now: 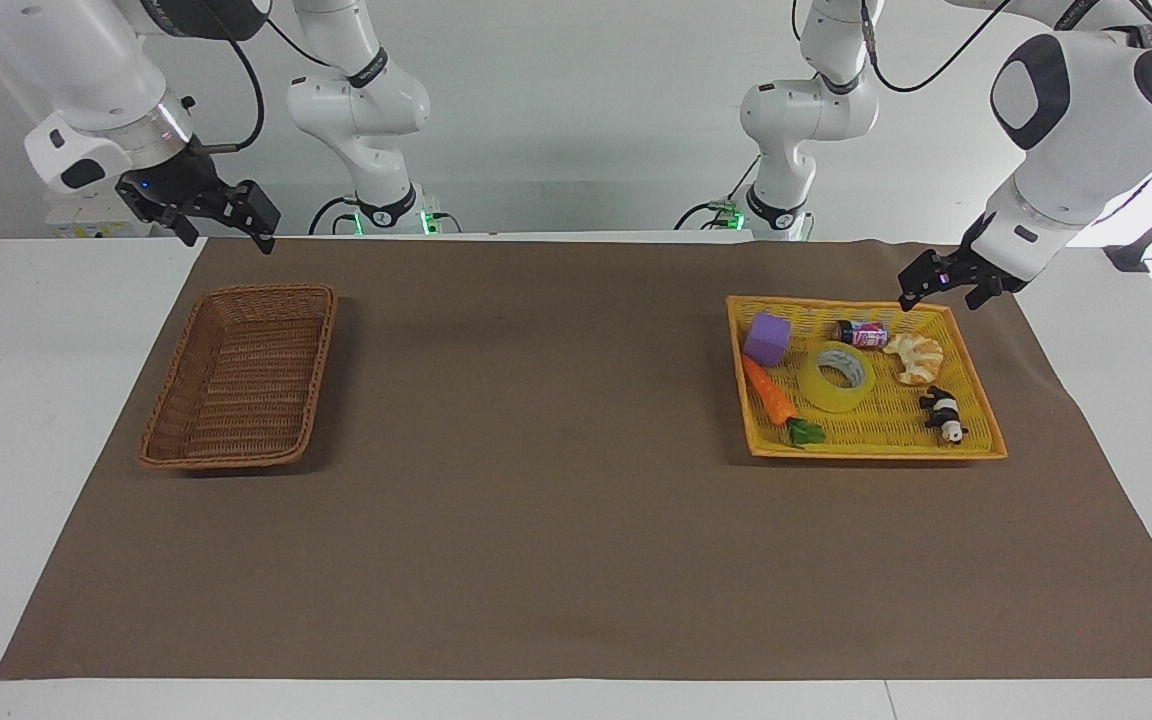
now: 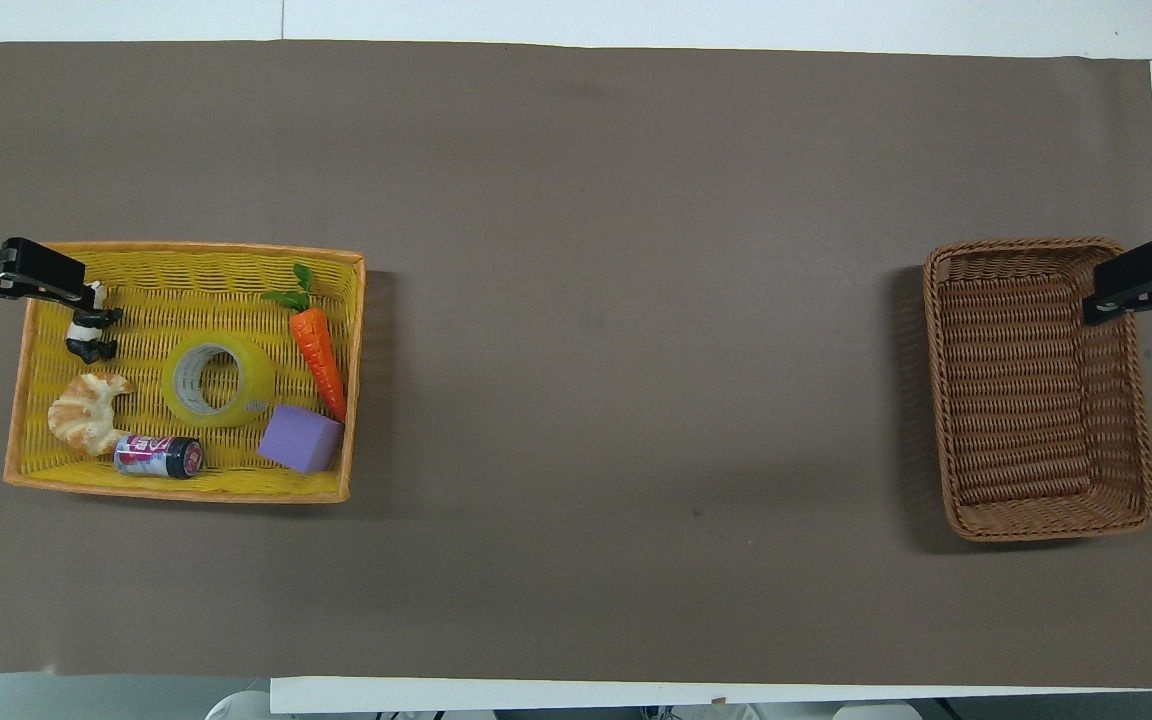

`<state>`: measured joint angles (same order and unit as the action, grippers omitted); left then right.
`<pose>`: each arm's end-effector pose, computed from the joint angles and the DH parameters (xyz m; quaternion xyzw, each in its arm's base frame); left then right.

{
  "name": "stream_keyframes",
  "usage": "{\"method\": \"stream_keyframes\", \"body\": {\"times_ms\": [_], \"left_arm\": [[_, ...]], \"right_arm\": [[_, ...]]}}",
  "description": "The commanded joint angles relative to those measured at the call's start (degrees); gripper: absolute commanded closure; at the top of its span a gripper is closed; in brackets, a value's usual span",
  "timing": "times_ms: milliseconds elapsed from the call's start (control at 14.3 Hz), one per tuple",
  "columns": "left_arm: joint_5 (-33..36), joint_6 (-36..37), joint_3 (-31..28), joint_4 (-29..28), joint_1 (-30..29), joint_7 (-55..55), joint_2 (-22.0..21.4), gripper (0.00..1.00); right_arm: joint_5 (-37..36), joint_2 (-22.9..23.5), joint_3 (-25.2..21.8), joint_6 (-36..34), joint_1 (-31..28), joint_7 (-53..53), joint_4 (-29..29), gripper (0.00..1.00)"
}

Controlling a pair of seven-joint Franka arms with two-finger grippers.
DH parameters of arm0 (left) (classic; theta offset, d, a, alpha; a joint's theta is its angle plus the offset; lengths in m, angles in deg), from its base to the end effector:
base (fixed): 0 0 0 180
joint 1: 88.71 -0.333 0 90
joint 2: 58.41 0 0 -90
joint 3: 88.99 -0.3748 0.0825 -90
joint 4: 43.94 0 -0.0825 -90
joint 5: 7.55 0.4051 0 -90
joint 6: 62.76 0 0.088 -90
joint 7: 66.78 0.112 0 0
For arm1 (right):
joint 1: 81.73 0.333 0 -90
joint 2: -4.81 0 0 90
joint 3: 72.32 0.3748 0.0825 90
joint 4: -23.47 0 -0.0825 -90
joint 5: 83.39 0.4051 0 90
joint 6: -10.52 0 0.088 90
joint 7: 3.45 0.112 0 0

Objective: Move tape to another basket

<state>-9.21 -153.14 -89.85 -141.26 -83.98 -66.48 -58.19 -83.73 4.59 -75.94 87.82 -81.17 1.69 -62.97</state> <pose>0.5682 -0.0417 0.6141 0.9973 -0.0353 -0.0629 0.0125 0.5486 -0.0302 0.6928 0.9944 -0.0717 -0.0777 0.0042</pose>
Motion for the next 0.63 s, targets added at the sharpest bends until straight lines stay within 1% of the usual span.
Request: {"method": "stream_keyframes", "body": {"times_ms": [0, 210, 350, 420, 560], "left_arm": [[-0.3, -0.1, 0.2, 0.1, 0.2, 0.1, 0.1, 0.00], [-0.3, -0.2, 0.2, -0.6, -1.2, -0.4, -0.1, 0.00], [-0.3, -1.4, 0.2, -4.4, -2.7, 0.1, -1.8, 0.00], [-0.3, -5.1, 0.2, -9.3, -3.8, 0.1, -4.2, 0.00], [-0.3, -16.2, 0.2, -21.8, -3.8, 0.0, -8.6, 0.00]], "right_arm": [[0.4, -1.4, -0.1, 0.1, 0.0, -1.1, -1.6, 0.00], [0.4, -1.4, -0.2, 0.1, 0.0, -1.0, -1.6, 0.00], [0.4, -1.4, -0.1, 0.1, 0.0, -1.1, -1.6, 0.00], [0.4, -1.4, -0.1, 0.1, 0.0, -1.0, -1.6, 0.00], [0.4, -1.4, -0.1, 0.1, 0.0, -1.0, -1.6, 0.00]]}}
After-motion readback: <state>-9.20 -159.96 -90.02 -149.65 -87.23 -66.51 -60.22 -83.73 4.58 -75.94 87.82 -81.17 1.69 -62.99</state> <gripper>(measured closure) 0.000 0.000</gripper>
